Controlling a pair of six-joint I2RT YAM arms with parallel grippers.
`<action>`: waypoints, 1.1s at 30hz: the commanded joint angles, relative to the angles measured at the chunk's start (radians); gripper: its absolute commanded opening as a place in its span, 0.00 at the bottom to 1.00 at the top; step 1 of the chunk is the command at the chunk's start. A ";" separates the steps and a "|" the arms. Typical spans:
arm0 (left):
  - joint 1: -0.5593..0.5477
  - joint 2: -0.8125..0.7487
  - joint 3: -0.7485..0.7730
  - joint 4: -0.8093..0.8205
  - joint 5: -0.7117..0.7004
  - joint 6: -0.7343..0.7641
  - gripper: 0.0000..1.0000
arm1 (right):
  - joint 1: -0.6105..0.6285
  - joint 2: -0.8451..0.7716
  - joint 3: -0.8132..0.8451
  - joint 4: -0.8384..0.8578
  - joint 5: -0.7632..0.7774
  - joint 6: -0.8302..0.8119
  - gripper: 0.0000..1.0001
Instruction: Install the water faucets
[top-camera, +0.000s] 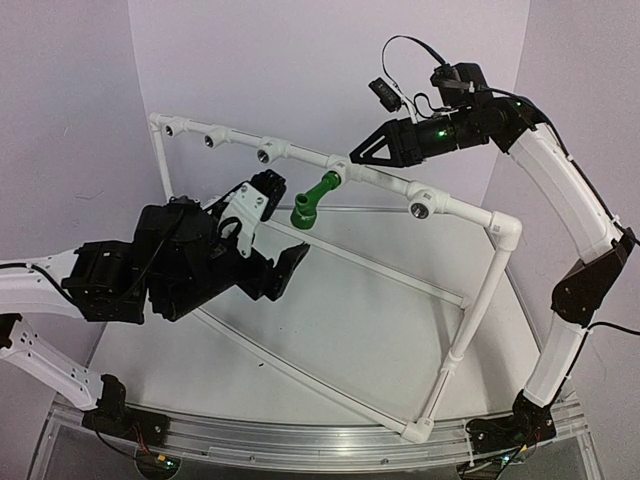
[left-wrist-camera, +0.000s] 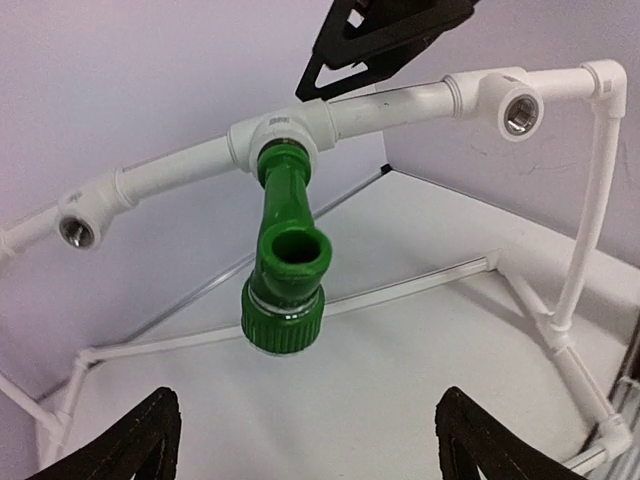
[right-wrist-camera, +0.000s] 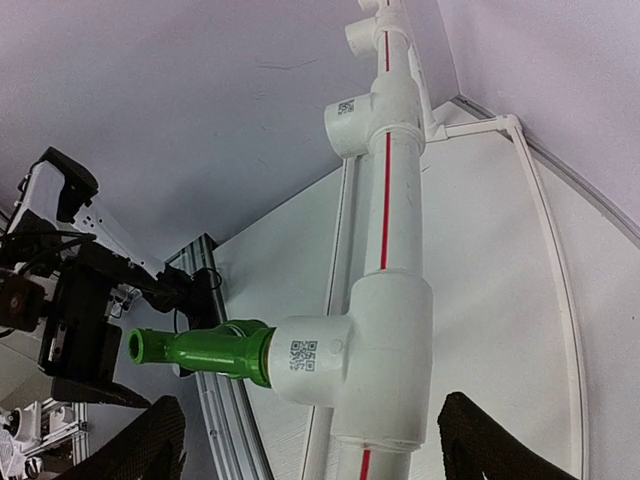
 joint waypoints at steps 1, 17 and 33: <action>-0.032 0.046 0.037 0.156 -0.205 0.423 0.87 | 0.000 -0.032 -0.004 -0.003 0.030 0.003 0.85; -0.032 0.170 0.006 0.493 -0.240 0.818 0.78 | -0.001 -0.060 -0.092 -0.042 0.007 -0.032 0.86; 0.035 0.185 -0.020 0.520 -0.210 0.900 0.68 | -0.001 -0.066 -0.138 -0.103 0.019 -0.116 0.86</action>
